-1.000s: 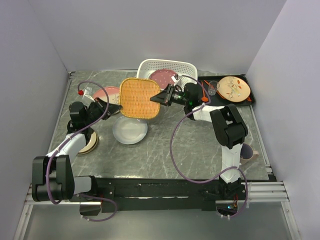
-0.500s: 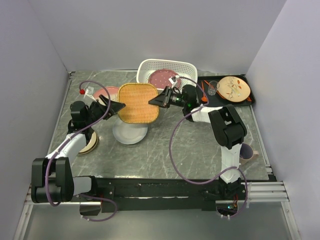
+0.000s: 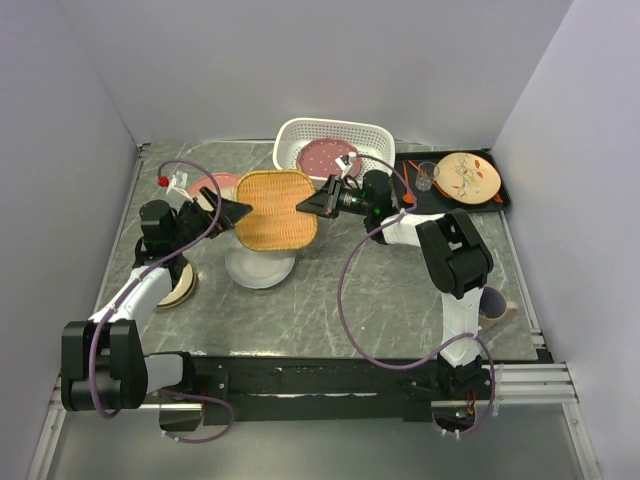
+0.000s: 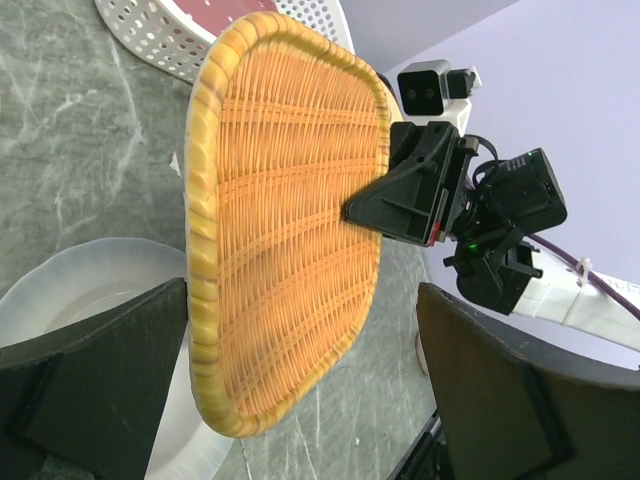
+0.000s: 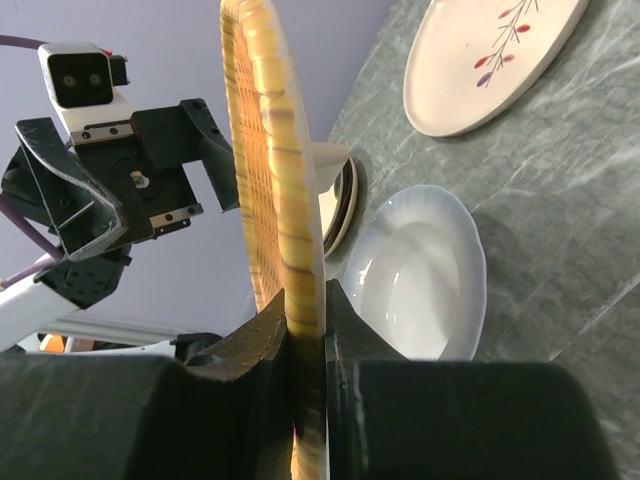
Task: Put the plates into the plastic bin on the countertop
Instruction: Place the plate in the plastic bin.
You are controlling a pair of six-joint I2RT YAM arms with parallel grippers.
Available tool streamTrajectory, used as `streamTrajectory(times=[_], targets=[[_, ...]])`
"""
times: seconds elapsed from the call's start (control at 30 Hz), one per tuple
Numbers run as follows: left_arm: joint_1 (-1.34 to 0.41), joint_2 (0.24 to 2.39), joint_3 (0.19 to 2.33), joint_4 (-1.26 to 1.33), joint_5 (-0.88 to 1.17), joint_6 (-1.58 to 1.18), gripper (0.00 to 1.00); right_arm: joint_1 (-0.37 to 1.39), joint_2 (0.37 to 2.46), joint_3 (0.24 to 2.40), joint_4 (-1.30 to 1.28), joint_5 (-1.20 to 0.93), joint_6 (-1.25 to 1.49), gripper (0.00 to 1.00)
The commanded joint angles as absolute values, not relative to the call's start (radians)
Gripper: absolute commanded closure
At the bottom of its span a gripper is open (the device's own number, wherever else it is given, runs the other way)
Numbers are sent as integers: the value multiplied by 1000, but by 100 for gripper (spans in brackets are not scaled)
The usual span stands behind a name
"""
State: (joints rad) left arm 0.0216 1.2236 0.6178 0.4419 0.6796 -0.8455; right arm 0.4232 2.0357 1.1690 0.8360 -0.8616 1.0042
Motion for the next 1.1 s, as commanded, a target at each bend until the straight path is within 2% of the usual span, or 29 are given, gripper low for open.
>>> streamTrajectory(times=[0.0,0.2,0.6,1.07], targets=[[17,1207,664,446,660,-801,1,429,1987,1184,885,-877,988,100],[17,1204,673,414,634,-782,1,428,1987,1201,848,-871,966,100],[18,1197,683,385,609,-746,1,399,1982,1293,618,-807,870,100],[17,1220,676,403,624,-736,1,336,2089,1606,233,-693,736,100]])
